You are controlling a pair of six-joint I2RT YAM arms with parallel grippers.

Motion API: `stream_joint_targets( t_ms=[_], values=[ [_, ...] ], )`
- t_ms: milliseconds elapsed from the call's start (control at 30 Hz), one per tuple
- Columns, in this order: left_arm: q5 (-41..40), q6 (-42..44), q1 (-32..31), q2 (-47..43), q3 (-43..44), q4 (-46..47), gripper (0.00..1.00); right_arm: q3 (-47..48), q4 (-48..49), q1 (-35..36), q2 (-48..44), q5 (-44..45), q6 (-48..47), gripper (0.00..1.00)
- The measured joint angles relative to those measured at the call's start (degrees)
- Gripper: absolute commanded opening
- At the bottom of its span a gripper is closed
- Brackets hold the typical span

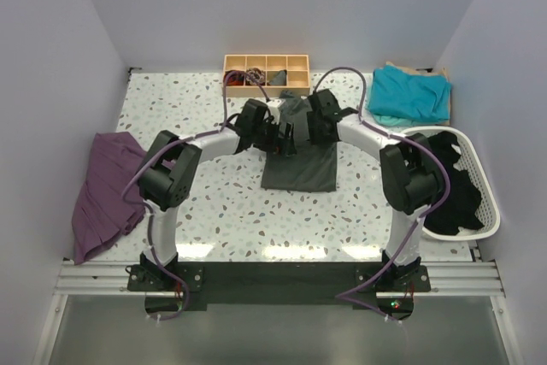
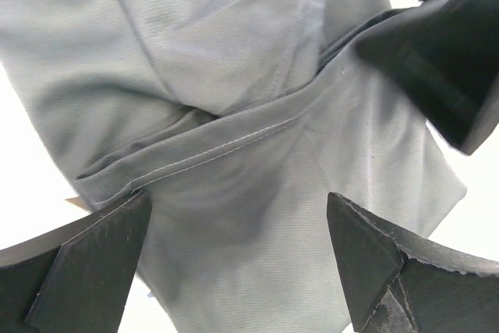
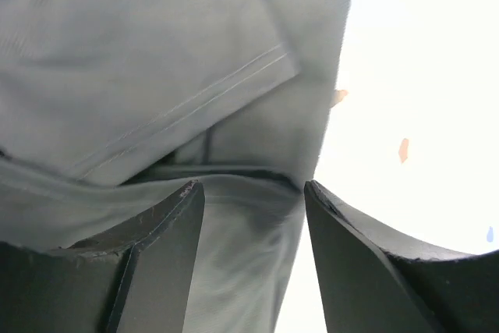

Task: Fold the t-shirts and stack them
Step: Fold the folded rectangular tshirt in 1/3 of the way, then grab one side of the 2/3 rectangular tshirt with both arms

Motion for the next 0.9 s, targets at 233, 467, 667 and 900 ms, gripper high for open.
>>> stream_joint_targets(
  t_ms=[233, 467, 667, 900],
  values=[
    [-2.9, 1.1, 0.1, -4.5, -2.0, -1.1, 1.0, -0.6, -0.6, -1.3, -4.7, 1.0, -2.5, 0.58],
    [0.7, 0.8, 0.3, -12.9, -8.0, 2.4, 1.0, -9.4, -0.3, -1.3, -15.4, -10.2, -0.7, 0.56],
    [8.3, -3.0, 0.3, -12.3, -13.9, 9.7, 1.0, -17.7, 2.1, -1.2, -15.9, -19.3, 2.6, 0.55],
    [10.8, -6.3, 0.3, -8.2, -18.4, 15.3, 1.0, -23.9, 3.4, -1.2, -14.8, -21.7, 5.8, 0.57]
  ],
)
